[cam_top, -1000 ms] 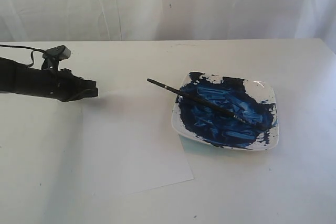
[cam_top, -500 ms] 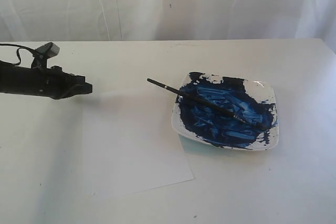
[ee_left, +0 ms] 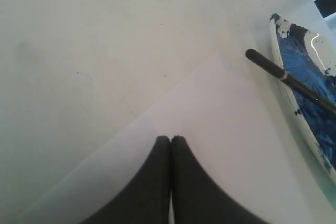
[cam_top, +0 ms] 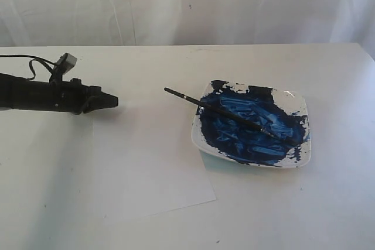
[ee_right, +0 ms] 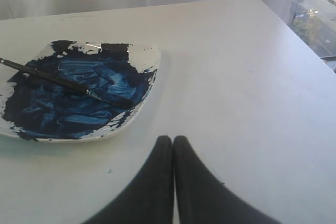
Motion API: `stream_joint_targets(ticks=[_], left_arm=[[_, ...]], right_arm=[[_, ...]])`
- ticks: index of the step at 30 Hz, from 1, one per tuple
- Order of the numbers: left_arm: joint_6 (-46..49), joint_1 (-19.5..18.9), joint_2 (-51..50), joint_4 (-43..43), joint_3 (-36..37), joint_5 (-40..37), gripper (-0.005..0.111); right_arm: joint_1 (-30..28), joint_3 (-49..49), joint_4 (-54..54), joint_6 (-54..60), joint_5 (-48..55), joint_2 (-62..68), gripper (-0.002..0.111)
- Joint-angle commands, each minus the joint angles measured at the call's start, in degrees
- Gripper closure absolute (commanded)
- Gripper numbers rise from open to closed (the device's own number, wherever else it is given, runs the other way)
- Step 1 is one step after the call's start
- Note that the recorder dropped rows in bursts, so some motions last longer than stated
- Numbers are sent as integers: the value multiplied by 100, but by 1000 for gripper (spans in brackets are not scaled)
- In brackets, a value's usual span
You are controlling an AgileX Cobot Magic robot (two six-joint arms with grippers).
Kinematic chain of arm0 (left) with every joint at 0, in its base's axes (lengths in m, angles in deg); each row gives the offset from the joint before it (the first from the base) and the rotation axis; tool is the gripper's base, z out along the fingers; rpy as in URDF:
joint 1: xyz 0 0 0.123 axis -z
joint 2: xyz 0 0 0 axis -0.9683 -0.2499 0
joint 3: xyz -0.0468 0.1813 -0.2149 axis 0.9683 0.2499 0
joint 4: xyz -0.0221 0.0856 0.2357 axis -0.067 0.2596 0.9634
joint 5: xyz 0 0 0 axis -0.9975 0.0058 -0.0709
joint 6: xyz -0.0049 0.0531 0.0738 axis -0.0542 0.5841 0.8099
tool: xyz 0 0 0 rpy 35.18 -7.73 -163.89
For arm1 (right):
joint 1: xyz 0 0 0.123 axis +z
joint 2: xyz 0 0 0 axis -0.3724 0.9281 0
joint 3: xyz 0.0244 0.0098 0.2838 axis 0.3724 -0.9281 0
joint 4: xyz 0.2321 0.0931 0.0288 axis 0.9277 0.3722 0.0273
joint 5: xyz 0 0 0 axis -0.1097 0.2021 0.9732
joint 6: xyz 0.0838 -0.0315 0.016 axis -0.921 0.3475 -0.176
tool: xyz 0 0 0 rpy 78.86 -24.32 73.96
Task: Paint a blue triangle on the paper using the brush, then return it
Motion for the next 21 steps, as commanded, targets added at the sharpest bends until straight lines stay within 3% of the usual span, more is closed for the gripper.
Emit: stream_joint_targets(ticks=[1, 6, 21], left_arm=[[-80, -7, -67, 18, 6, 103, 107], [82, -7, -67, 82, 6, 502, 107], [471, -7, -57, 501, 6, 490, 107]], right_arm=[[12, -7, -17, 12, -76, -36, 108], [12, -7, -17, 12, -76, -36, 108], [12, -7, -17, 12, -76, -36, 108]])
